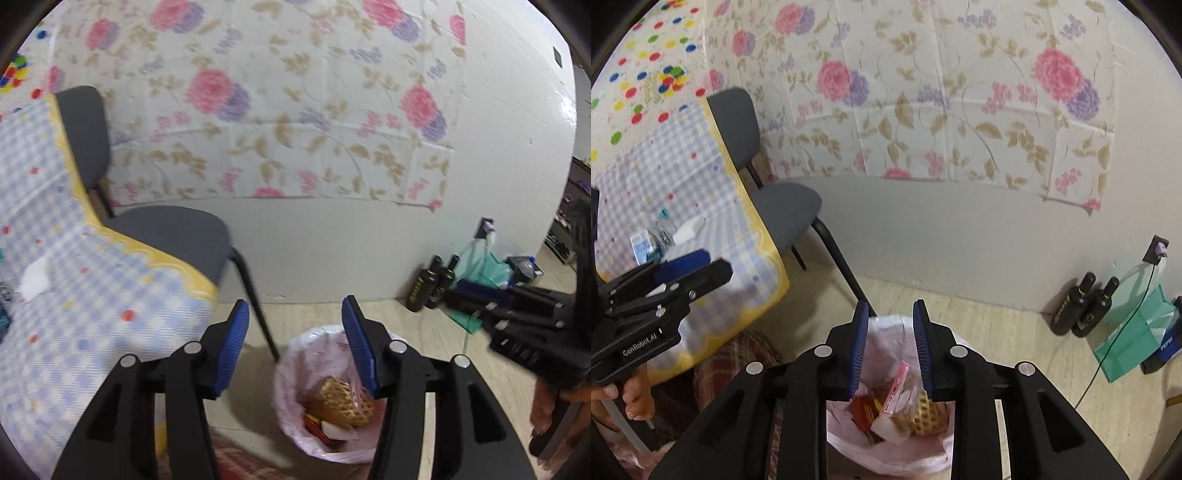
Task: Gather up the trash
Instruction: 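Carry the brown piece and doll bag over the bin and open both tools, then move both open tools back toward the chair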
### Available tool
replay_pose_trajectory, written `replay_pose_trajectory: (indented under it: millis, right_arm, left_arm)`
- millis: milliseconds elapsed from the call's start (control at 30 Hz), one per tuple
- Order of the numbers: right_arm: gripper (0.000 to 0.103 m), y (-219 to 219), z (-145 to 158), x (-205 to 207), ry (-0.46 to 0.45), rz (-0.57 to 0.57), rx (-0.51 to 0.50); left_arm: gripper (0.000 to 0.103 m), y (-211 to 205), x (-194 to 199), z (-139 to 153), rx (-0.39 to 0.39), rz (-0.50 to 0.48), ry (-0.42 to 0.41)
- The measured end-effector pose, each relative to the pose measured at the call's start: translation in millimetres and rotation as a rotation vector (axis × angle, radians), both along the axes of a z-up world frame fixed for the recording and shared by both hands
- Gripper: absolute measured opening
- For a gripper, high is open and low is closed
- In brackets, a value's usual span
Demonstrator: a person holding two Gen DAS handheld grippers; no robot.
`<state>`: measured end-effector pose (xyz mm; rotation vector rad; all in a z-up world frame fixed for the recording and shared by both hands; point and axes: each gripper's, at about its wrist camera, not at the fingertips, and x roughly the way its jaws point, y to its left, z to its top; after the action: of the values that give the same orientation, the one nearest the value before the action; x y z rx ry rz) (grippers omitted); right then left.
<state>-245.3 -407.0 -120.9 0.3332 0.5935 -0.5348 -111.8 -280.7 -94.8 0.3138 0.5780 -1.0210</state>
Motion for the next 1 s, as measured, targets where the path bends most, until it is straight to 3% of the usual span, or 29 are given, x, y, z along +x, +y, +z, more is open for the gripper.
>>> replay_pose_trajectory:
  millis: [133,300,433,600,867,1000]
  right_arm:
    - [0.032,7,26,9,-0.087,0.044,-0.012]
    - [0.033,28,50,37,-0.141,0.153,-0.018]
    - [0.034,46,62,60,-0.142,0.191,-0.047]
    - [0.039,64,68,92,-0.137,0.311,0.006]
    - [0.045,114,82,144,-0.13,0.489,-0.058]
    - [0.045,138,86,180,-0.118,0.568,-0.087]
  left_arm:
    - [0.066,34,11,21,-0.032,0.093,-0.063]
    - [0.067,65,24,39,-0.034,0.19,-0.105]
    - [0.07,94,39,47,-0.058,0.284,-0.096]
    - [0.071,123,53,54,-0.055,0.363,-0.089]
    - [0.071,175,81,61,-0.046,0.494,-0.058]
    - [0.071,204,100,62,-0.03,0.606,-0.075]
